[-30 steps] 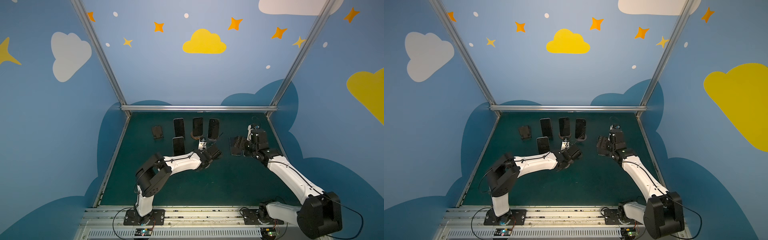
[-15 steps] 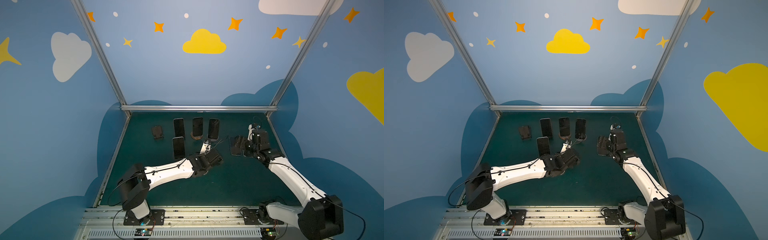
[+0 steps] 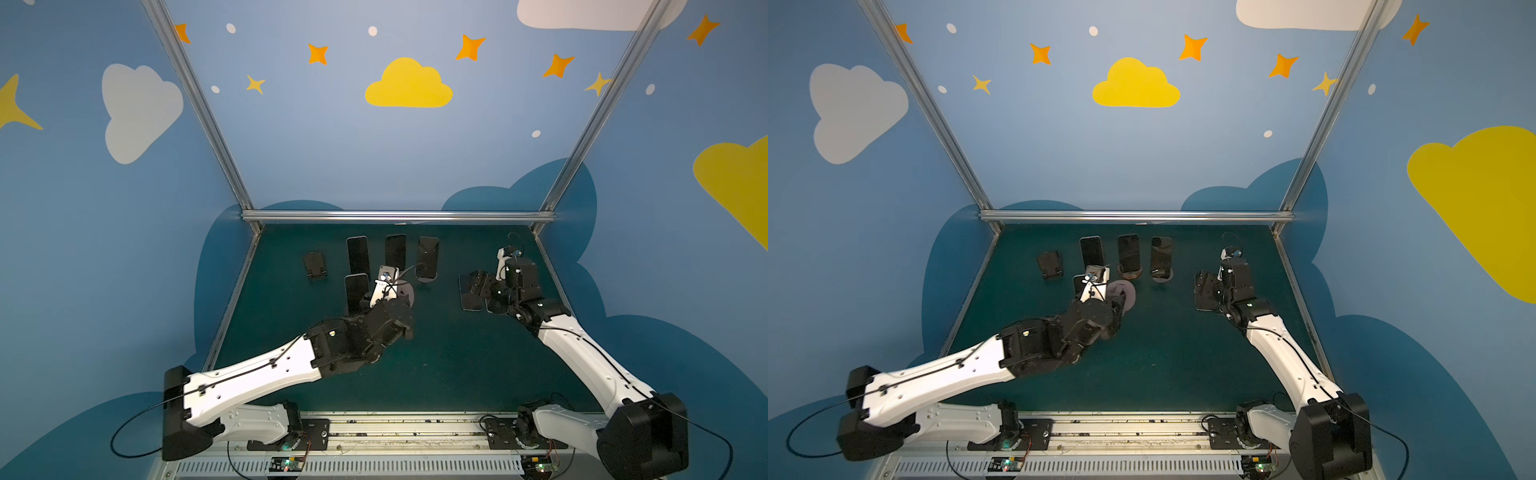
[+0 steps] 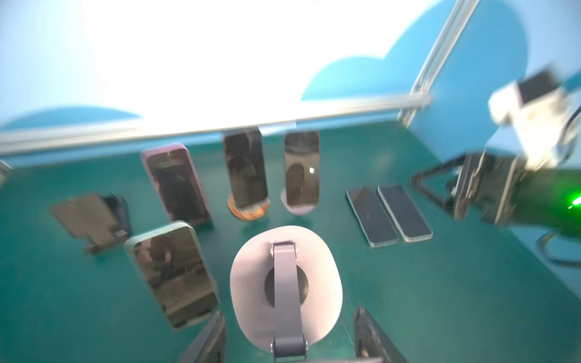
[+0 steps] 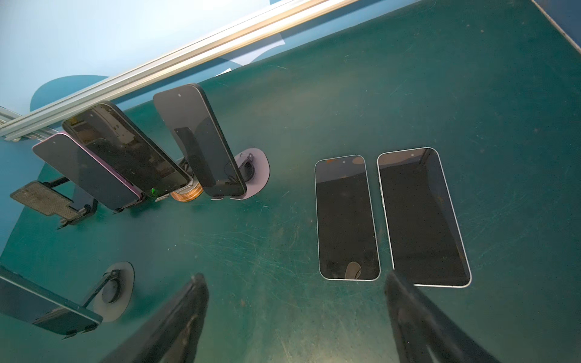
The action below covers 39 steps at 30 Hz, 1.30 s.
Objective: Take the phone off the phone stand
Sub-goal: 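Carry the lavender stand with the left gripper toward the far corner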
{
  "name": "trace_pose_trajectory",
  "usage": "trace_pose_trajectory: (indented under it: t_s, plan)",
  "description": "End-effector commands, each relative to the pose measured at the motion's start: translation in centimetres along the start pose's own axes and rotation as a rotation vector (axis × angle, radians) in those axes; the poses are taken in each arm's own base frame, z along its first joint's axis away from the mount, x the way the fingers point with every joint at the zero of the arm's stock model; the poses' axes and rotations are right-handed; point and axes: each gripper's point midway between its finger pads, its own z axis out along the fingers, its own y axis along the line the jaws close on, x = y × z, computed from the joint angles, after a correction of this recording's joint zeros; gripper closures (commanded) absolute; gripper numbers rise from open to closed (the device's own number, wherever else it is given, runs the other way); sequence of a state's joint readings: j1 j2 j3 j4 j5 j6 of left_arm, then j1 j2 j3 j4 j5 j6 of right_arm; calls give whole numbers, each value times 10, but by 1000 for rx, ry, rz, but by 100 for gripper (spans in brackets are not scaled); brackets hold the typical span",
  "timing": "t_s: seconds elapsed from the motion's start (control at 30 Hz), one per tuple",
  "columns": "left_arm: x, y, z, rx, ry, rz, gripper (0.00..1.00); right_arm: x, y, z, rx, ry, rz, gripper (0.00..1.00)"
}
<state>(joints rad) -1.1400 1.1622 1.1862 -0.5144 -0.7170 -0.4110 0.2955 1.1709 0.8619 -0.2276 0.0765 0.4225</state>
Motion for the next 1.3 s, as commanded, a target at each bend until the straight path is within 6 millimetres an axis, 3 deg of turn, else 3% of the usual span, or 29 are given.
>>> trace_pose_trajectory:
  t_s: [0.0,0.13,0.33,0.6,0.73,0.87,1.03,1.27]
  plan:
    - [-27,35,-16,-96,-55,36,44,-5,4,-7,-24,-26,0,12]
    - [-49,79,-26,-166,-75,-19,44,-5,5,-7,-27,-25,-3,12]
    - [-66,167,-21,-331,-40,-136,45,-6,6,-6,-34,-27,-4,13]
    - [-60,297,17,-564,-40,-371,45,-6,6,-4,-38,-31,-7,13]
    - [-56,334,50,-609,-106,-403,45,-4,7,0,-39,-22,-10,13]
    - [-40,377,81,-677,-99,-464,47,-1,7,4,-39,-9,-13,13]
    - [-28,409,123,-700,-61,-436,48,0,8,4,-43,0,-4,13]
    - [17,439,185,-668,88,-441,44,3,11,8,-61,18,14,13]
